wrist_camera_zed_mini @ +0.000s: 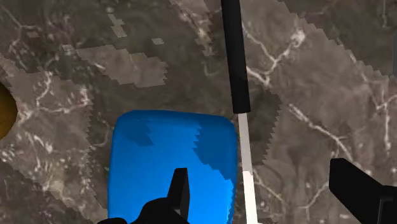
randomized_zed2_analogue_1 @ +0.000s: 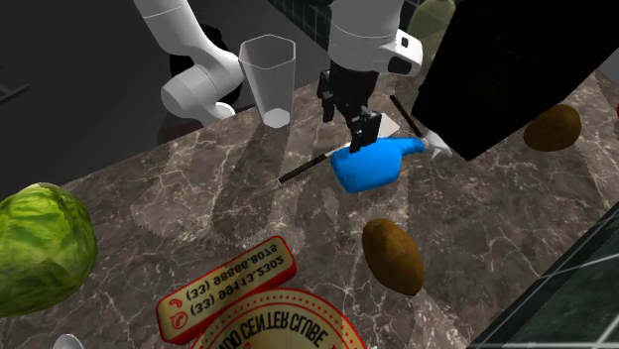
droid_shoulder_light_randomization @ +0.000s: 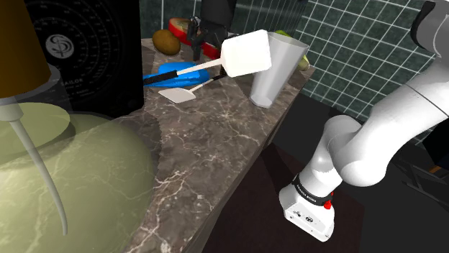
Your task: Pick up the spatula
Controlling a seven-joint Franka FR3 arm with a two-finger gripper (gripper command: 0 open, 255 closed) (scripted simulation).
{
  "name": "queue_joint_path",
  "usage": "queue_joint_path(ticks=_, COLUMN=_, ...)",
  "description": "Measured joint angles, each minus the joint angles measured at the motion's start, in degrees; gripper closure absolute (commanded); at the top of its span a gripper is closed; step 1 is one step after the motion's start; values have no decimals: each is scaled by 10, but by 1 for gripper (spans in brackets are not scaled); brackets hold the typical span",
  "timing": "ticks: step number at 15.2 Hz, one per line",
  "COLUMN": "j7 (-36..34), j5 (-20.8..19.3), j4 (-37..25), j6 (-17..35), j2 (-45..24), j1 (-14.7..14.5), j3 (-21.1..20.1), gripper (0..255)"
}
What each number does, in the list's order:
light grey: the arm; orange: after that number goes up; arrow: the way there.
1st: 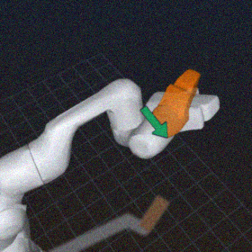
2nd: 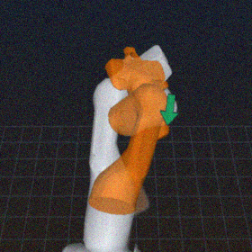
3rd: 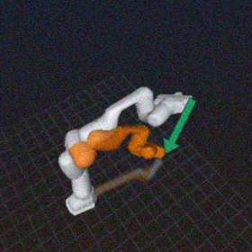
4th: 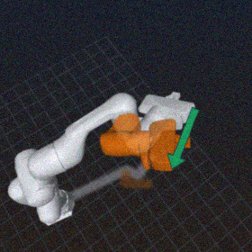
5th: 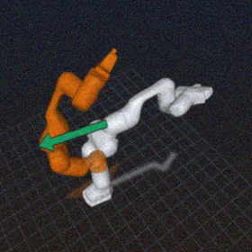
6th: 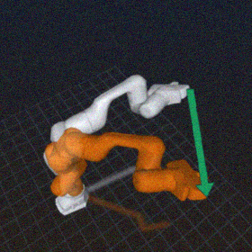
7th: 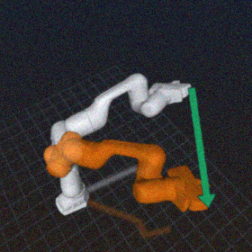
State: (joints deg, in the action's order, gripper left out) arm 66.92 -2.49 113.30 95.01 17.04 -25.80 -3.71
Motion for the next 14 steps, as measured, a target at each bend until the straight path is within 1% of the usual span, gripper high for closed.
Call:
queue_joint_path(ticks=7, j7=8, j5=1, j4=46, j6=48, j2=4, j1=-5, j3=-2, gripper=0)
queue_joint_path(ticks=8, j7=8, j5=1, j4=49, j6=51, j2=4, j1=-5, j3=-2, gripper=255)
queue_joint_path(ticks=9, j7=7, j5=0, j4=47, j6=59, j2=4, j1=-4, j3=-2, gripper=255)
queue_joint_path(ticks=11, j7=5, j5=-3, j4=45, j6=102, j2=3, j1=-3, j3=-1, gripper=255)
queue_joint_path(ticks=14, j7=6, j5=0, j4=52, j6=111, j2=11, j1=-5, j3=-2, gripper=255)
